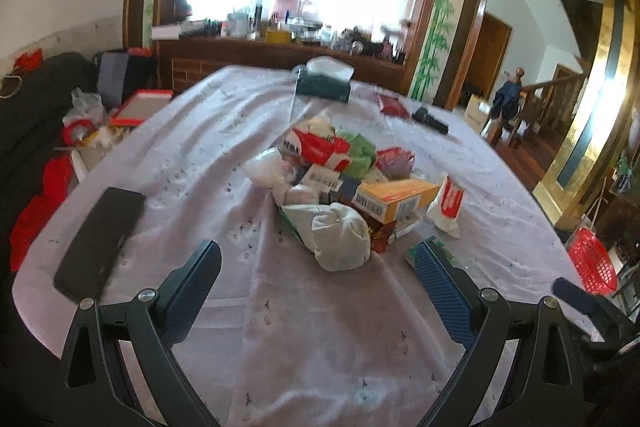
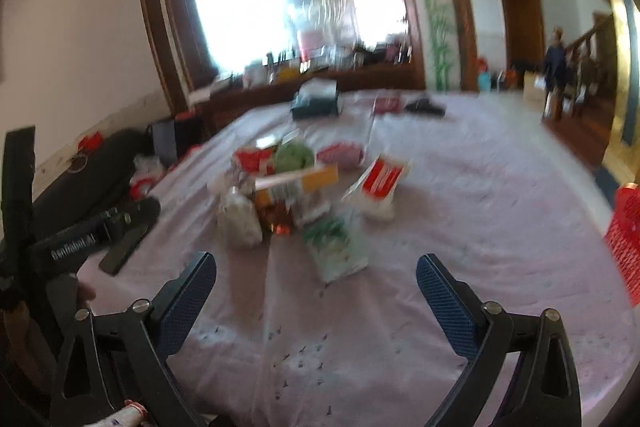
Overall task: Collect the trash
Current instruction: 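Grasp the white glove with the left tool while the right tool grasps the teal snack packet, then carry glove and teal packet to the red basket and release both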
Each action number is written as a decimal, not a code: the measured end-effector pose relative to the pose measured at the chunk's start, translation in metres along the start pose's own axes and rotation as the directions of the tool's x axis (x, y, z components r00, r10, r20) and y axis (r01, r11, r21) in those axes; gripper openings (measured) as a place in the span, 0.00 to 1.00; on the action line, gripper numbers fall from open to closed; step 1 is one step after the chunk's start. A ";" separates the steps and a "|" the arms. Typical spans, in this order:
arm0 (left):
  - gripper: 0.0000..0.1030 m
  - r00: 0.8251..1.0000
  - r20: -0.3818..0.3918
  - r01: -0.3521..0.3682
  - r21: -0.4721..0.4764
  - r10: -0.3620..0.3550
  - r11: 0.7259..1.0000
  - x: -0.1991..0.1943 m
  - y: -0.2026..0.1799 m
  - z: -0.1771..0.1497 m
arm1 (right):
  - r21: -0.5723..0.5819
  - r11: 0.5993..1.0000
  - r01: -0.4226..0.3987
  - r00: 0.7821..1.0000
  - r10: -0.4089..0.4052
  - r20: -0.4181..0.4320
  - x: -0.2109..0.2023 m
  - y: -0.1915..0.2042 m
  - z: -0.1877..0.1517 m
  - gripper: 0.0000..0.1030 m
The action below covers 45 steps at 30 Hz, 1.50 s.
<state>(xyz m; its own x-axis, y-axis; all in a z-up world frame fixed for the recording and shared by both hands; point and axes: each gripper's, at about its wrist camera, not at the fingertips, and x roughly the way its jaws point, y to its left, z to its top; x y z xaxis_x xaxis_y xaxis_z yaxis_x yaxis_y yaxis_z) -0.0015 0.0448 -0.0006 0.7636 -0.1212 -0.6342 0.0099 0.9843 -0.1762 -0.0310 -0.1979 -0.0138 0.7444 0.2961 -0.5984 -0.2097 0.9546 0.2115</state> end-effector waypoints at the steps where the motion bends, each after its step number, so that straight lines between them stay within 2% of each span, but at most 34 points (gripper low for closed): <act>1: 0.94 1.000 -0.024 0.000 -0.002 -0.001 1.000 0.010 -0.001 0.003 | 0.002 1.000 -0.019 1.000 0.019 -0.024 0.008 -0.002 0.001 0.92; 6: 0.94 0.987 -0.157 0.022 -0.012 -0.024 1.000 0.062 -0.005 0.015 | 0.008 0.997 -0.074 0.991 0.075 -0.107 0.048 -0.010 0.011 0.83; 10: 0.90 0.981 -0.193 0.028 -0.027 -0.033 0.999 0.088 -0.007 0.020 | -0.008 0.998 -0.066 0.979 0.063 -0.192 0.090 -0.017 0.019 0.79; 14: 0.77 0.971 -0.237 0.008 -0.027 -0.015 1.000 0.108 -0.006 0.020 | -0.028 0.999 -0.044 0.961 0.035 -0.274 0.125 -0.019 0.024 0.75; 18: 0.63 0.964 -0.264 0.012 -0.030 -0.020 0.999 0.118 -0.003 0.019 | -0.036 0.999 -0.036 0.950 0.023 -0.310 0.144 -0.023 0.024 0.73; 19: 0.57 0.964 -0.265 0.013 -0.031 -0.020 0.999 0.117 -0.002 0.018 | -0.041 0.999 -0.033 0.947 0.018 -0.320 0.148 -0.023 0.023 0.73; 20: 0.49 0.963 -0.267 0.015 -0.031 -0.023 0.999 0.117 -0.001 0.018 | -0.046 0.999 -0.028 0.945 0.012 -0.328 0.150 -0.023 0.022 0.70; 23: 0.40 0.959 -0.280 0.030 -0.050 -0.043 0.998 0.114 0.003 0.016 | -0.056 0.998 -0.021 0.937 0.000 -0.349 0.153 -0.022 0.017 0.55; 27: 0.28 0.957 -0.286 0.034 -0.079 -0.055 0.996 0.104 0.007 0.007 | -0.074 0.997 -0.011 0.943 -0.015 -0.333 0.142 -0.020 0.011 0.46; 28: 0.26 0.958 -0.282 0.033 -0.084 -0.056 0.996 0.101 0.006 0.005 | -0.063 0.998 -0.005 0.945 -0.016 -0.327 0.138 -0.022 0.008 0.45; 30: 0.23 0.960 -0.275 0.037 -0.088 -0.060 0.995 0.093 0.003 0.001 | -0.031 0.999 -0.006 0.948 -0.004 -0.317 0.128 -0.027 0.006 0.34; 32: 0.20 0.962 -0.264 0.056 -0.078 -0.075 0.995 0.083 -0.005 -0.004 | 0.014 1.000 -0.019 0.957 0.022 -0.291 0.112 -0.035 0.003 0.32; 35: 0.19 0.970 -0.224 0.083 -0.047 -0.092 0.995 0.062 -0.022 -0.008 | 0.062 0.998 -0.015 0.971 0.029 -0.238 0.083 -0.048 0.000 0.30; 39: 0.19 0.983 -0.124 0.142 0.030 -0.137 0.989 0.025 -0.058 -0.004 | 0.133 0.991 -0.008 0.990 0.026 -0.138 0.036 -0.068 0.001 0.29; 42: 0.19 0.978 -0.091 0.197 0.088 -0.189 0.976 0.006 -0.085 -0.003 | 0.173 0.985 0.002 0.998 0.008 -0.058 0.001 -0.081 0.005 0.29; 45: 0.19 0.961 -0.085 0.274 0.132 -0.265 0.953 -0.008 -0.116 -0.001 | 0.204 0.979 0.006 1.000 -0.010 0.018 -0.032 -0.090 0.006 0.29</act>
<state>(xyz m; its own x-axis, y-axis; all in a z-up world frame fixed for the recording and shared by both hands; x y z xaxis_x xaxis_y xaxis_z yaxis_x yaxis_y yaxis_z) -0.0097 -0.0688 0.0244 0.6762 -0.3878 -0.6264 0.3037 0.9214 -0.2426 -0.0327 -0.2934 -0.0090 0.7580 0.2862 -0.5861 -0.0717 0.9297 0.3612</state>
